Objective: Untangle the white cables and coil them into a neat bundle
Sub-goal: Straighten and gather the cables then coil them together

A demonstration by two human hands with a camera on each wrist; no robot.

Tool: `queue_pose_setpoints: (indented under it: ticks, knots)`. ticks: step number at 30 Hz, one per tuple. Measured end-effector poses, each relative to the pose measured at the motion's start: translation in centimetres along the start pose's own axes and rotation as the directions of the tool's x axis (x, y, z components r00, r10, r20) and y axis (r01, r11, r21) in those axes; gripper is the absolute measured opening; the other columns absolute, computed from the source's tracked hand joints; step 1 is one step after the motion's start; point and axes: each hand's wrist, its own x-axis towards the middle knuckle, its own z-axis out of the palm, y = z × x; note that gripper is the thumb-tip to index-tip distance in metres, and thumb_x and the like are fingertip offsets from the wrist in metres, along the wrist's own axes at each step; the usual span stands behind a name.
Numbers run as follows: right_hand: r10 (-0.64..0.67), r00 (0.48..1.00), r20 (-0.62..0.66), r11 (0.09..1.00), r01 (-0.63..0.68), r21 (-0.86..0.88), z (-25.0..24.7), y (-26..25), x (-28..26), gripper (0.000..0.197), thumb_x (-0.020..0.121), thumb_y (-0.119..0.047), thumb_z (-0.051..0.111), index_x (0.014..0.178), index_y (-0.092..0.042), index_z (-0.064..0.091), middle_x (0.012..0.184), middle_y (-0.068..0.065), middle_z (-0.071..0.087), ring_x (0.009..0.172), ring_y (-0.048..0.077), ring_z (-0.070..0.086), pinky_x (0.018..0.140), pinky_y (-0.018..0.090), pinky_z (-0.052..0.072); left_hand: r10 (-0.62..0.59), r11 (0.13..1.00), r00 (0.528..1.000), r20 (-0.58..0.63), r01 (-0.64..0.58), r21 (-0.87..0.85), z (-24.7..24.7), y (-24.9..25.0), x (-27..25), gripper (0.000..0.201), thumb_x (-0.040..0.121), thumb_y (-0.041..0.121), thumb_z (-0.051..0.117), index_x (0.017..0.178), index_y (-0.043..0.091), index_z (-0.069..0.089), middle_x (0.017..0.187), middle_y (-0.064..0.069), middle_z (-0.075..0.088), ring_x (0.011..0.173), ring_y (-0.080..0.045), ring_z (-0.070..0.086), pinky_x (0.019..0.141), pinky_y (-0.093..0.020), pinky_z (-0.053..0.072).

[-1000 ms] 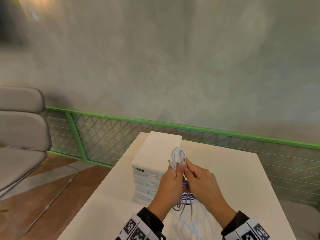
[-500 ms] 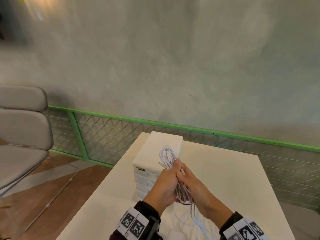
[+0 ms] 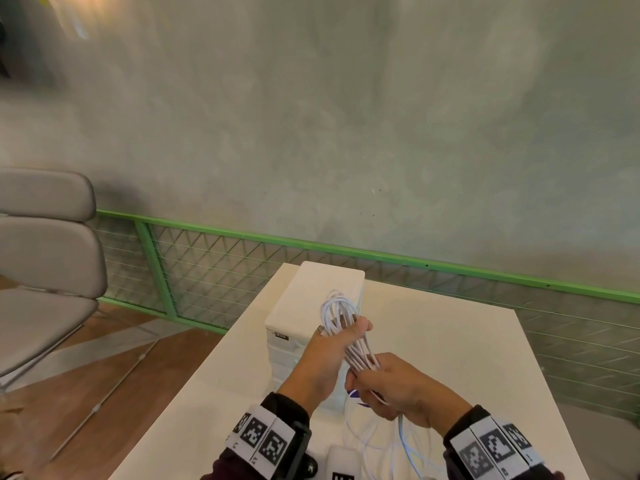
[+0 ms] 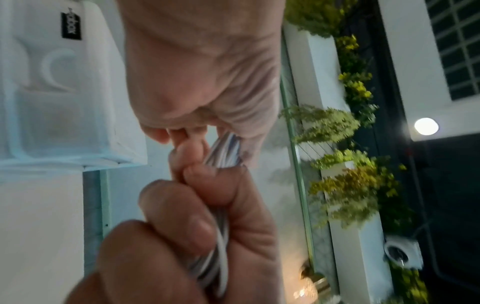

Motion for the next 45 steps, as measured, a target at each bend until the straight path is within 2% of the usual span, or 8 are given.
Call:
queue_pose_setpoints:
  ticks: [6,11,15,19,27,37,42,45]
  knots:
    - [-0.049,0.995,-0.09,0.931,0.013,-0.365,1.2,-1.3,0.3,0.013,0.083,-0.019,0.051,0.078,-0.007,0.05,0.066,0.013,0.055,0.055,0.029,0.047,0.053,0.032,0.042,-0.096,0.948,0.979,-0.18,0.035,-0.316,0.6,0.4,0.8,0.015,0.09,0.023,0.058,0.086,0.012,0.069,0.055,-0.001,0.066,0.045,-0.013,0.06,0.049,-0.023,0.052]
    - [-0.403,0.886,-0.23,0.316,-0.102,-0.943,2.5,-0.6,1.0,0.039,0.094,-0.023,0.04,0.132,-0.013,0.036,0.105,0.009,0.064,0.086,0.027,0.063,0.049,0.029,0.03,-0.051,0.994,0.907,-0.418,0.008,-0.105,0.0,0.3,1.9,0.011,0.089,0.01,0.057,0.078,0.011,0.061,0.066,-0.003,0.069,0.059,-0.022,0.065,0.066,-0.032,0.055]
    - [-0.488,0.865,-0.115,0.138,-0.054,-0.989,2.1,0.3,1.0,0.044,0.07,-0.029,0.076,0.108,-0.017,0.058,0.07,0.002,0.065,0.051,0.017,0.062,0.039,0.019,0.008,0.032,0.994,0.89,-0.454,0.018,0.105,0.0,-0.7,2.2,0.016,0.093,0.011,0.048,0.084,0.008,0.061,0.07,0.003,0.067,0.078,-0.021,0.061,0.084,-0.033,0.051]
    - [-0.444,0.875,-0.192,0.387,-0.006,-0.922,1.1,1.3,1.4,0.04,0.096,-0.027,0.036,0.134,-0.018,0.033,0.106,0.007,0.064,0.086,0.026,0.063,0.07,0.034,0.05,-0.035,0.993,0.965,-0.26,0.005,-0.117,0.2,-0.5,1.6,0.014,0.096,0.019,0.048,0.094,0.011,0.059,0.062,-0.003,0.071,0.057,-0.019,0.066,0.057,-0.025,0.055]
    - [-0.216,0.949,-0.231,0.923,0.121,-0.366,0.5,-0.9,0.3,0.013,0.085,-0.007,0.041,0.078,-0.012,0.05,0.06,0.002,0.043,0.047,0.009,0.039,0.047,0.021,0.034,-0.048,0.963,0.998,0.043,0.058,-0.261,1.1,-1.4,0.1,0.028,0.09,0.028,0.049,0.091,0.006,0.068,0.091,-0.005,0.074,0.092,-0.017,0.067,0.069,-0.021,0.056]
    - [0.067,0.994,0.083,0.886,-0.021,-0.464,-2.6,-0.3,-1.1,0.037,0.076,-0.037,0.072,0.103,-0.019,0.054,0.066,0.0,0.053,0.047,0.019,0.041,0.036,0.02,0.029,-0.067,0.925,0.994,-0.088,0.029,-0.38,-1.1,0.6,0.1,0.028,0.099,0.019,0.039,0.077,0.007,0.051,0.053,-0.002,0.062,0.055,-0.019,0.067,0.079,-0.038,0.052]
    - [-0.005,0.963,-0.269,0.657,-0.2,-0.727,-12.1,0.4,-3.2,0.098,0.01,-0.089,0.058,0.093,-0.037,0.056,0.087,-0.014,0.055,0.07,-0.003,0.05,0.063,0.022,0.042,-0.026,0.833,0.987,-0.157,-0.066,-0.55,-4.8,1.6,0.6,0.03,0.1,0.019,0.036,0.072,0.012,0.042,0.043,0.004,0.042,0.036,-0.009,0.044,0.058,-0.034,0.06]
    - [-0.05,0.934,-0.353,0.699,-0.22,-0.68,-15.1,0.0,-4.7,0.103,0.022,-0.073,0.078,0.113,-0.032,0.053,0.086,-0.003,0.057,0.073,0.007,0.052,0.068,0.022,0.038,-0.04,0.842,0.988,-0.151,-0.048,-0.537,-4.4,1.0,0.1,0.028,0.1,0.016,0.037,0.074,0.01,0.045,0.045,0.001,0.046,0.037,-0.011,0.047,0.054,-0.033,0.059]
